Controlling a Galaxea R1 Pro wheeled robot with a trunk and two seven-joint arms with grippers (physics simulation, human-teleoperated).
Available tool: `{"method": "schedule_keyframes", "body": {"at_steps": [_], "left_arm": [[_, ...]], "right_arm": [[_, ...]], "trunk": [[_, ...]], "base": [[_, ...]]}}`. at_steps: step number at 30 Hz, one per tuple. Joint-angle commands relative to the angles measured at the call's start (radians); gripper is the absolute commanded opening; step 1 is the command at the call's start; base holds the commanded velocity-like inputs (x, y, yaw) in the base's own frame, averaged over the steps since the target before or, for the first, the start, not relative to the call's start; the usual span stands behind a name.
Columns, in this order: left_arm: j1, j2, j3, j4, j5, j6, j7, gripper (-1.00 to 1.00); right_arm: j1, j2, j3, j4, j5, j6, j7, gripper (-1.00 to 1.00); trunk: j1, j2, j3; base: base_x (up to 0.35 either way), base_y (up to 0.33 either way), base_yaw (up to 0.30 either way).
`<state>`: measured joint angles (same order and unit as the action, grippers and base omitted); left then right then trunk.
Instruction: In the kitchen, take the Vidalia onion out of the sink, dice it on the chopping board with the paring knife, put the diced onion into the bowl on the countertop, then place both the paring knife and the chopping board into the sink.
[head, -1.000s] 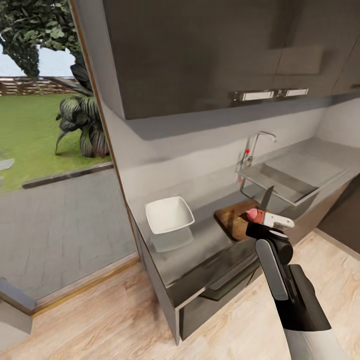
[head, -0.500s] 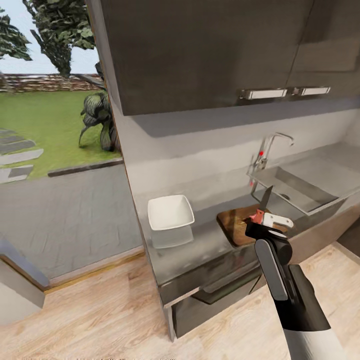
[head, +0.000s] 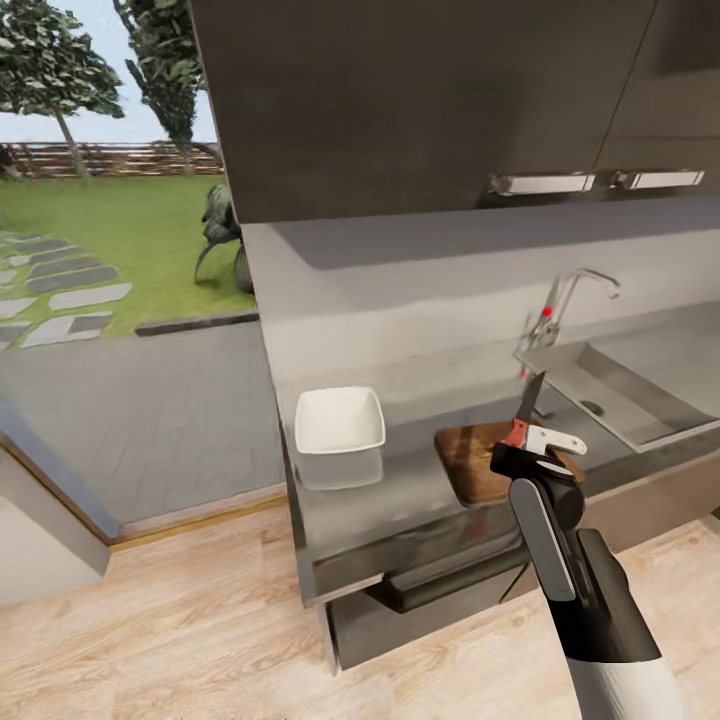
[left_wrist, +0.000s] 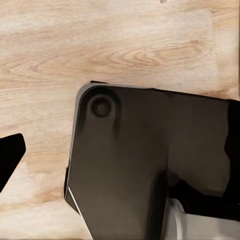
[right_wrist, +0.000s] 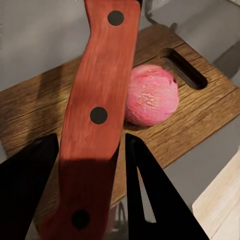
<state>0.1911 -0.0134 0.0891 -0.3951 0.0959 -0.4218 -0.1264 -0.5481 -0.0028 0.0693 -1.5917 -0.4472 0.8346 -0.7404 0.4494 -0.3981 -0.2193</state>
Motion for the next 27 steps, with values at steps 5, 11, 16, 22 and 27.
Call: {"method": "schedule_keyframes", "body": {"at_steps": [5, 11, 16, 22, 27], "left_arm": [[0.001, -0.001, 0.006, -0.002, 0.01, 0.002, -0.01, 1.0], [0.001, -0.002, 0.006, -0.002, 0.01, 0.001, -0.011, 1.0], [0.001, -0.002, 0.006, -0.002, 0.01, 0.002, -0.01, 1.0], [0.001, -0.002, 0.006, -0.002, 0.01, 0.002, -0.01, 1.0], [0.001, -0.002, 0.006, -0.001, 0.01, 0.002, -0.01, 1.0]], "right_arm": [[-0.001, 0.0, 0.001, -0.001, -0.008, 0.003, -0.01, -1.0], [-0.001, 0.0, 0.001, -0.001, -0.007, 0.003, -0.01, -1.0], [-0.001, 0.0, 0.001, -0.001, -0.007, 0.003, -0.01, -1.0], [-0.001, 0.0, 0.001, -0.001, -0.007, 0.003, -0.01, -1.0], [-0.001, 0.0, 0.001, -0.001, -0.007, 0.003, -0.01, -1.0]], "trunk": [[0.001, -0.002, -0.006], [0.001, -0.002, -0.01], [0.001, -0.002, -0.014], [0.001, -0.002, -0.018], [0.001, -0.002, -0.022]], "base": [[0.0, -0.282, 0.221], [-0.023, -0.294, 0.214], [-0.086, -0.302, 0.207], [-0.097, -0.303, 0.205], [-0.099, -0.303, 0.203]]}}
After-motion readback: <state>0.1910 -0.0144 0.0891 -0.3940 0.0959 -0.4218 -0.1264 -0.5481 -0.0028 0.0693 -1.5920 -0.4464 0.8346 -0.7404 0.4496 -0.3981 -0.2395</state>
